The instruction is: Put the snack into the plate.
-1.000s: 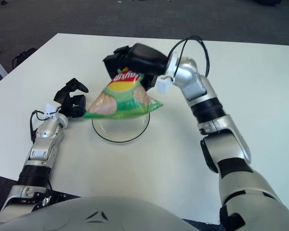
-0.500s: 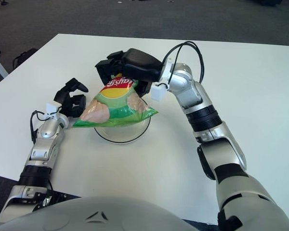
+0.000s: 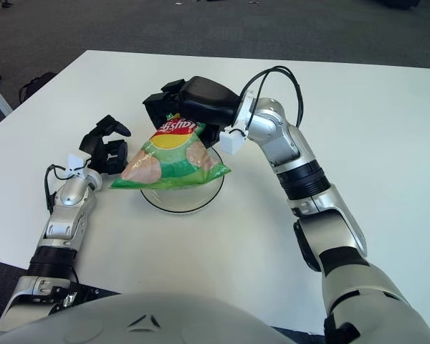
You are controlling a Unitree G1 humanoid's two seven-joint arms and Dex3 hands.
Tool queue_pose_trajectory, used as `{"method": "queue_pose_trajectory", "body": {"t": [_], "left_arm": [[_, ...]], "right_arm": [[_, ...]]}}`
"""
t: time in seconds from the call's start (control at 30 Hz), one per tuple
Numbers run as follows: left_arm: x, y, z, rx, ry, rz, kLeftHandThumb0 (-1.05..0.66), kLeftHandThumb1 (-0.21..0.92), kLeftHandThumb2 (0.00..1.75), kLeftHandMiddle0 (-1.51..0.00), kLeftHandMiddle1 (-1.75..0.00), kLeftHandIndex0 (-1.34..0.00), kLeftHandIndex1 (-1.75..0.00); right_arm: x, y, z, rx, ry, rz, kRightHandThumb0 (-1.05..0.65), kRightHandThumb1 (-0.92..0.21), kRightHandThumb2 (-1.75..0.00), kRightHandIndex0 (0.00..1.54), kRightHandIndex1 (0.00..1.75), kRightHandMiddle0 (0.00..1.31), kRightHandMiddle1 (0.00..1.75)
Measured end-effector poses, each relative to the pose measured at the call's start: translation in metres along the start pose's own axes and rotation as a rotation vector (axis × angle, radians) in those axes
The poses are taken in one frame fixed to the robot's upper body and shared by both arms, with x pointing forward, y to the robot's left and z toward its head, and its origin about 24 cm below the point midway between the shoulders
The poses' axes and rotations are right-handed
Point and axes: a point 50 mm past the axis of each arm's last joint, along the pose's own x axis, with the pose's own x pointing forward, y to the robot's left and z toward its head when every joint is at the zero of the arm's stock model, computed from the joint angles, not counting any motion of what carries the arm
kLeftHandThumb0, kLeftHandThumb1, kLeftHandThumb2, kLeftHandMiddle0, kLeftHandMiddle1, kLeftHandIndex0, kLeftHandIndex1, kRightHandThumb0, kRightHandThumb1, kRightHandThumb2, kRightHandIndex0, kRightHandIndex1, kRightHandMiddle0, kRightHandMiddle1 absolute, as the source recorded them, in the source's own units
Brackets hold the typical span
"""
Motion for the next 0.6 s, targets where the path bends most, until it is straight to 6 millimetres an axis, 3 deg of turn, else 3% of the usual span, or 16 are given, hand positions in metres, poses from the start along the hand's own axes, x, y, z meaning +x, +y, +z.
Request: {"method": "queue_pose_trajectory", "body": {"t": [0.4, 0.6], "left_arm": [[0.0001, -0.0002, 0.0004, 0.003, -0.007, -0.001, -0.45, 0.42, 1.19, -1.24, -1.75, -0.53, -1.75], [0.0002, -0.0006, 0.0012, 0.016, -0.015, -0.004, -0.44, 0.43, 1.18, -1.23, -1.75, -0.52, -1.75]], "right_arm": [[-0.0011, 0.0014, 0.0038, -0.027, -0.045, 0.009, -0.01, -0.14, -1.5, 0.73, 1.75, 0.55, 1.68], [-0.001, 0.0027, 0.0017, -0.006, -0.036, 0.009, 0.0, -0.41, -1.18, 0.52, 1.71, 0.38, 1.7]]}}
